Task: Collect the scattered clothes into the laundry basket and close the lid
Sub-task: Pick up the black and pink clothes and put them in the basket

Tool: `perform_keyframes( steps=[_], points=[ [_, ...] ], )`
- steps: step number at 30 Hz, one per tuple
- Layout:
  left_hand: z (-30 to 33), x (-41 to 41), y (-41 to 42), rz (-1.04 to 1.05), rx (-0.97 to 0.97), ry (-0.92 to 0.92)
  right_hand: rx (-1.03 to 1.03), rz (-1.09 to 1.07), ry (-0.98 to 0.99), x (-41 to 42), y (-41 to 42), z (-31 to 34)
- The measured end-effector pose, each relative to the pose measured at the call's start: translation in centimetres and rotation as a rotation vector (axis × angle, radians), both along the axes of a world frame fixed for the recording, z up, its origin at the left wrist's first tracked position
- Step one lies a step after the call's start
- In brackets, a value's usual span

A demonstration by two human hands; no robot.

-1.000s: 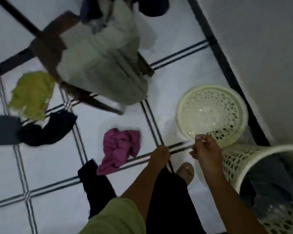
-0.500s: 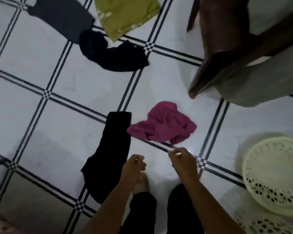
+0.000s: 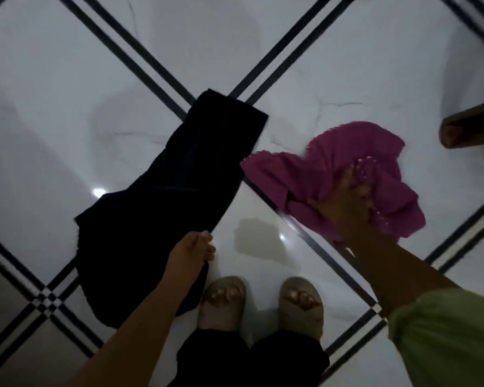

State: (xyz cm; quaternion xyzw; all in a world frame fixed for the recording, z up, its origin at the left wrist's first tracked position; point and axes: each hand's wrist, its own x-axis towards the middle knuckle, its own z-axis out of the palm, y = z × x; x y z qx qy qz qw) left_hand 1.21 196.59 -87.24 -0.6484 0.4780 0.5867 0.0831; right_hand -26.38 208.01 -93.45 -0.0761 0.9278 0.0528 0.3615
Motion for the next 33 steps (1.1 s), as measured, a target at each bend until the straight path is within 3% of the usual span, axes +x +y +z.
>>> perform_keyframes(
  steps=[3, 5, 8, 10, 11, 13, 14, 16, 18, 21, 24, 27, 31, 33],
  points=[
    [0.1, 0.1, 1.0, 0.089, 0.039, 0.001, -0.15, 0.255, -0.033, 1.8, 0.3, 0.0],
    [1.8, 0.1, 1.3, 0.121, 0.176, -0.003, -0.358, 0.306, -0.252, 4.4, -0.6, 2.9],
    [5.0, 0.5, 1.8, 0.416, 0.591, 0.19, -0.464, 0.133, -0.839, 11.4, -2.5, 9.8],
    [6.4, 2.9, 2.1, 0.552, 0.601, 0.215, -0.399, -0.062, -1.192, 15.7, -3.6, 13.1],
    [7.3, 4.5, 2.0, 0.606, 0.503, 0.183, -0.389, -0.189, -1.244, 17.0, -4.3, 13.8],
    [8.2, 8.1, 2.1, 0.776, 0.269, 0.064, -0.435, -0.46, -1.114, 17.2, -6.0, 14.1],
    [8.6, 10.1, 1.9, 0.892, 0.174, 0.024, -0.479, -0.452, -0.945, 16.8, -7.2, 13.7],
    [7.8, 15.1, 1.2, 1.115, 0.017, -0.067, -0.546, -0.22, -0.614, 16.0, -10.3, 12.0],
    [5.1, 19.8, 1.5, 1.186, -0.092, -0.203, -0.559, 0.117, -0.419, 15.7, -13.7, 9.1],
    [1.8, 22.1, 0.4, 1.141, -0.177, -0.276, -0.322, 0.517, -0.294, 15.5, -18.6, 4.5],
    [-1.9, 21.2, -0.8, 1.085, -0.115, -0.21, -0.179, 0.589, -0.309, 17.1, -20.6, 1.0],
    [-4.6, 20.2, -0.5, 1.052, 0.026, -0.129, -0.296, 0.637, -0.36, 20.8, -19.0, -0.8],
    [-2.2, 18.3, 0.8, 1.097, 0.166, -0.027, -0.351, 0.215, -0.814, 24.4, -14.8, 0.3],
    [0.6, 17.2, 1.7, 1.1, 0.253, 0.045, -0.309, 0.07, -0.928, 24.3, -13.1, 2.1]
  ],
)
